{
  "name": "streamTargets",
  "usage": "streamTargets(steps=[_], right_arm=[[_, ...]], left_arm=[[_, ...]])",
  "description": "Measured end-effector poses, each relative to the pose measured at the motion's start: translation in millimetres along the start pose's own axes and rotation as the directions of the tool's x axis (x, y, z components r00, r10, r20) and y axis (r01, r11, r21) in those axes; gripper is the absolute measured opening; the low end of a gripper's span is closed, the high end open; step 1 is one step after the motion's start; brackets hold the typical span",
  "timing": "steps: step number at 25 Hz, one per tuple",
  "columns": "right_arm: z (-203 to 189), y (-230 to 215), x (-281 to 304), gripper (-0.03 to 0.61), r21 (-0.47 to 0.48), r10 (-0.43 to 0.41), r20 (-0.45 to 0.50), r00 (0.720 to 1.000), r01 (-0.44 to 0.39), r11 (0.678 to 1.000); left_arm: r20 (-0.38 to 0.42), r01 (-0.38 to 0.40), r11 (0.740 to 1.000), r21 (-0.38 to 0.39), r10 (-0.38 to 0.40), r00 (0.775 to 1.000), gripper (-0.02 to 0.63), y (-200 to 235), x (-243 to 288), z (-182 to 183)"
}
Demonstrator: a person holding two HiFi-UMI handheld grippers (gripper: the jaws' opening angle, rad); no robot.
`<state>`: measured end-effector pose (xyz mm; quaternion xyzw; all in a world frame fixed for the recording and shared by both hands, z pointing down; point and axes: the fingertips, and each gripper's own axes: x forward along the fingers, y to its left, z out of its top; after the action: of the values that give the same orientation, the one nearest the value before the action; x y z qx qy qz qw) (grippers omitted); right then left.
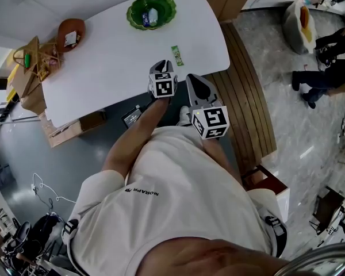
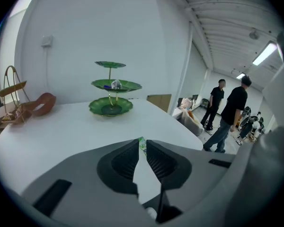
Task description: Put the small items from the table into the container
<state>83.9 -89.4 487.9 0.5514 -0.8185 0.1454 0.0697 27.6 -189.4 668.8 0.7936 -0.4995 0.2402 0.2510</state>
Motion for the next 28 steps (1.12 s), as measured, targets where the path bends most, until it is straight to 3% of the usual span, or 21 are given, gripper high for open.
streamTargets(steps=[4, 15, 24, 28], right_arm=[[-2, -16, -6, 0.005, 0.007, -0.025, -0.007, 1.000, 0.025, 1.000], [-11, -52, -20, 0.005, 0.022, -0.069, -0.026, 0.997, 0.069, 0.997], [-16, -73, -27, 0.006, 0.026, -0.082, -0.048, 0.995, 0.083, 0.996], [-17, -80, -28, 0.005, 0.023, -0.086, -0.053, 0.995, 0.087, 0.996]], left_arm=[[-0.039, 0.021, 1.000, -0.018, -0.022, 0.999, 0.072, -13, 16, -14], [-0.126, 0.023, 0.999, -0.044, -0.029, 0.992, 0.111, -35, 52, -42], [-0.162, -0.015, 0.999, -0.052, 0.007, 0.987, 0.126, -45, 80, -54], [-0.195, -0.074, 0.995, -0.066, 0.059, 0.979, 0.138, -35, 94, -63]])
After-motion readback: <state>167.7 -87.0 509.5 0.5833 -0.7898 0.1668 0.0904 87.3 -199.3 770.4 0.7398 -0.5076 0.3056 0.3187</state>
